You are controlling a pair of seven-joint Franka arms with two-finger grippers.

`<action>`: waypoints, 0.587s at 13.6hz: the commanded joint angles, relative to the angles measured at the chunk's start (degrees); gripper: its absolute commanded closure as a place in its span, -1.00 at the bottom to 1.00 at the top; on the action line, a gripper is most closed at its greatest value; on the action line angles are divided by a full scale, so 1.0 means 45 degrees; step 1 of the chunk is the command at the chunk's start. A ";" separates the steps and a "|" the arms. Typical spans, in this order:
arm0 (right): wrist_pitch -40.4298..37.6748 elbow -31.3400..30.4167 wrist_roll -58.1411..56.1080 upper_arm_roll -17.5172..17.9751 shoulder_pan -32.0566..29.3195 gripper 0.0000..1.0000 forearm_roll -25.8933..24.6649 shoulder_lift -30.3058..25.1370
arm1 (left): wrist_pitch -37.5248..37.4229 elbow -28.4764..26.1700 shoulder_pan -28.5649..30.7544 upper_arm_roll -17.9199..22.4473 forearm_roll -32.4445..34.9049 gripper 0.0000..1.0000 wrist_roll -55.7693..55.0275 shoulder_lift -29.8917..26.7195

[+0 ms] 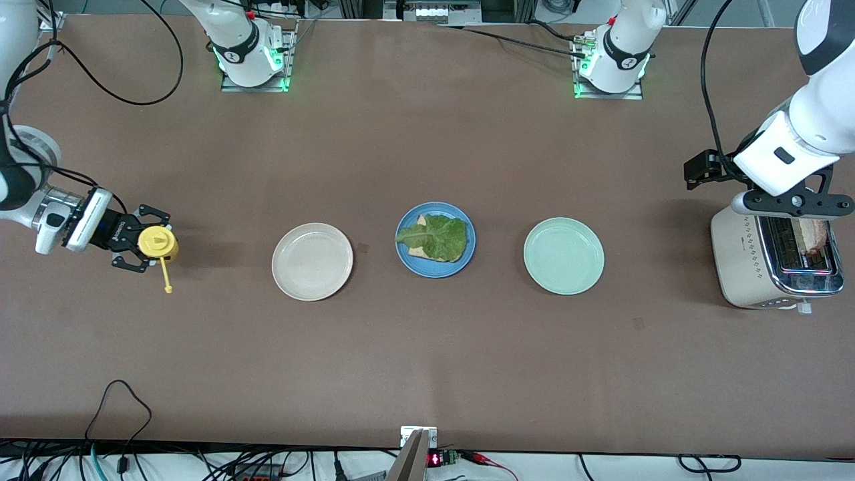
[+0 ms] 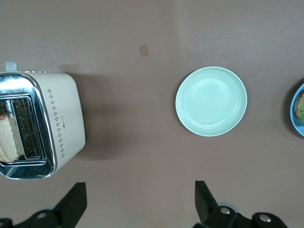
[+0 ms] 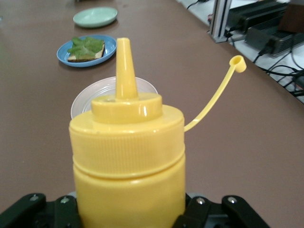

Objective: Make sandwich in blue plate with both arms
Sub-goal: 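Lift and tip the yellow bottle with the right gripper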

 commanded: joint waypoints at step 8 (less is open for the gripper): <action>0.4257 0.1288 0.9440 -0.0140 0.6845 1.00 -0.8503 -0.0686 | -0.0234 0.0092 0.0061 -0.0071 0.0258 -1.00 -0.0048 -0.0144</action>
